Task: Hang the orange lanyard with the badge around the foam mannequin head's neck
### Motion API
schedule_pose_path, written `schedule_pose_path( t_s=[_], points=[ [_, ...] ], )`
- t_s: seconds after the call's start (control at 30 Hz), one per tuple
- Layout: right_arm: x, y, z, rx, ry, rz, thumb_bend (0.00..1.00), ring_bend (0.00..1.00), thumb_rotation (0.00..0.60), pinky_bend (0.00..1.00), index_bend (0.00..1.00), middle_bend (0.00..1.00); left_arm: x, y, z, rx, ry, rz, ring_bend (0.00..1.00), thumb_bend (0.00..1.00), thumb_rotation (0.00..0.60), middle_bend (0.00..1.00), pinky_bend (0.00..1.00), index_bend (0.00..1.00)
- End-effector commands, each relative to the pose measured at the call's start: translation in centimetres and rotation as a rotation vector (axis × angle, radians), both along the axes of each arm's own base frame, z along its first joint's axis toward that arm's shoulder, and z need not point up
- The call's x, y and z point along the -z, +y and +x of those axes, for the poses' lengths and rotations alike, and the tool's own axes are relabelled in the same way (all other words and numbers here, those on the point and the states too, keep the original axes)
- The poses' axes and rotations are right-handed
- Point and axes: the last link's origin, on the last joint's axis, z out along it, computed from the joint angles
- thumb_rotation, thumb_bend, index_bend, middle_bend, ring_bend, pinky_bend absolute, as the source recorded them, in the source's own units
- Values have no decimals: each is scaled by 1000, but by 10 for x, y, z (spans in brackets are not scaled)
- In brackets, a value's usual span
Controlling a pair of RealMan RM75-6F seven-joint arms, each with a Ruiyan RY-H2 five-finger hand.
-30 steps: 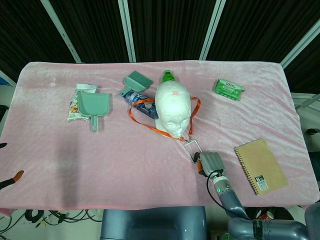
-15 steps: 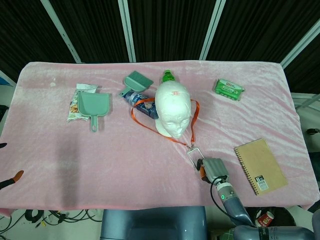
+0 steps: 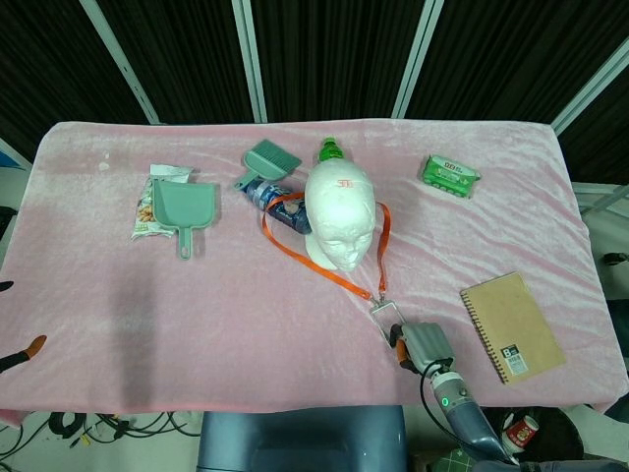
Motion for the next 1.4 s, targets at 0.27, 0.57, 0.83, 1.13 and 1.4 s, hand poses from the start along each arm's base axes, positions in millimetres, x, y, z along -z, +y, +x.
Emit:
schedule_pose_path(
  t_s=[0.27,0.57,0.83,1.13,1.4],
  points=[
    [-5,-8,6,-8,-39,-12,308,954,600,903,181,957,0,0,0,0,2,4,0,91,600,129,9,231],
    [-45,-32,0,50,-94,-107,299,829,600,803,131,769,0,-1,0,2,1,-3,0,91,600,128,7,231],
    [-117,2,-40,115,37,-232,299,387,600,402,130,255,-2,-3,1,6,15,-18,0,91,600,124,2,231],
    [-160,72,-89,-51,59,-451,217,231,600,230,130,102,3,-14,3,-6,26,-118,0,91,600,116,0,231],
    [-164,91,-101,-196,120,-520,194,208,600,206,129,90,9,-21,8,-7,25,-171,0,91,600,114,0,230]
  ],
)
